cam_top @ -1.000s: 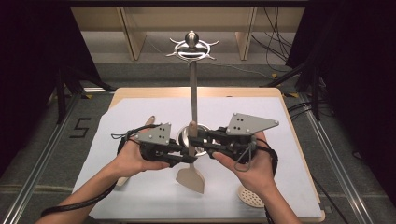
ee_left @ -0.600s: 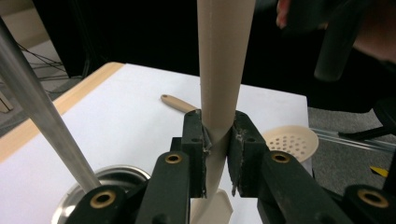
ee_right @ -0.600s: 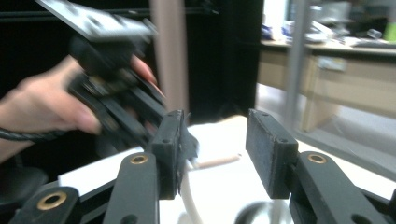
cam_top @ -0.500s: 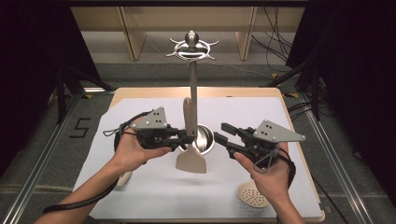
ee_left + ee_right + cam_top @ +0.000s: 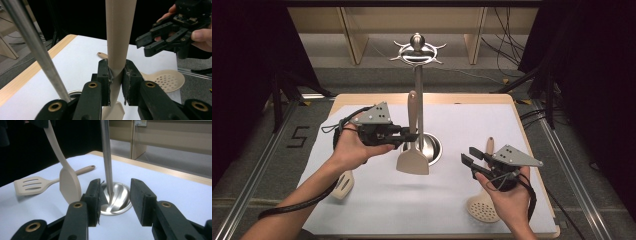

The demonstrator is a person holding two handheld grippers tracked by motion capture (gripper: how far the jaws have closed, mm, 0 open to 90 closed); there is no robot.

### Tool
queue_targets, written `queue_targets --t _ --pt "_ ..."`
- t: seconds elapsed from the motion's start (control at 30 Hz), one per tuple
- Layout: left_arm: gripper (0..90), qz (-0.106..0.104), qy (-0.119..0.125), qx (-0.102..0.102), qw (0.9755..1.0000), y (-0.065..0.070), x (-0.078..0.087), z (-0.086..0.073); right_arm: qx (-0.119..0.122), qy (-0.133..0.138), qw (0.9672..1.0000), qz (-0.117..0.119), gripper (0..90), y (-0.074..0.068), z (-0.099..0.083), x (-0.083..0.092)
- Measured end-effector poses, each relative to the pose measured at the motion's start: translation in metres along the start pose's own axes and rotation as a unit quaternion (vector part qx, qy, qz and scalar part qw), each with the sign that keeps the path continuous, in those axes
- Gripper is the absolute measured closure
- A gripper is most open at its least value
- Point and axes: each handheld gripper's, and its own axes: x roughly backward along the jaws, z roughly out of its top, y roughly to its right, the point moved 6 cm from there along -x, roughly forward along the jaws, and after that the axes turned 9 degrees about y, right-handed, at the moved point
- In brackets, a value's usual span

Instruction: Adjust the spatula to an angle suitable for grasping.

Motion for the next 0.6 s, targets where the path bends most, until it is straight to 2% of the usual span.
queue_targets --t 0.03,0.07,0.27,0.3,0.33,0.4,0.43,0.47,0.6 --pt "77.4 -0.001 -0.002 -0.001 1.0000 -0.002 0.001 0.000 0.001 0.003 1.0000 -0.003 61.9 0.000 -0.001 0.000" --pt "77.4 0.001 0.000 0.003 1.0000 -0.003 0.001 0.001 0.003 -0.006 0.9999 -0.010 61.8 0.001 -0.003 0.002" --pt "77.4 0.004 -0.004 0.005 1.0000 -0.010 0.001 0.005 0.011 -0.013 0.9998 -0.011 61.8 0.001 -0.009 0.003" --pt "77.4 0.004 -0.006 0.004 1.0000 -0.011 0.001 0.005 -0.006 -0.015 0.9998 -0.012 61.8 -0.001 -0.010 0.003" --pt "77.4 0.004 -0.005 0.004 1.0000 -0.012 0.000 0.006 -0.007 -0.015 0.9998 -0.013 61.8 -0.002 -0.011 0.002" --pt "77.4 0.000 -0.004 0.001 1.0000 -0.014 -0.001 0.008 -0.005 -0.014 0.9998 -0.012 61.8 -0.002 -0.011 0.002" --pt "77.4 0.005 -0.008 0.001 1.0000 -0.015 -0.001 0.008 0.000 -0.012 0.9999 -0.012 61.8 -0.001 -0.011 0.002" --pt "77.4 0.005 -0.008 0.001 1.0000 -0.016 -0.001 0.010 -0.007 -0.015 0.9998 -0.012 61.7 -0.002 -0.011 0.002" --pt "77.4 0.005 -0.010 -0.001 0.9999 -0.020 -0.002 0.014 -0.001 -0.013 0.9999 -0.011 61.7 0.000 -0.011 0.002"
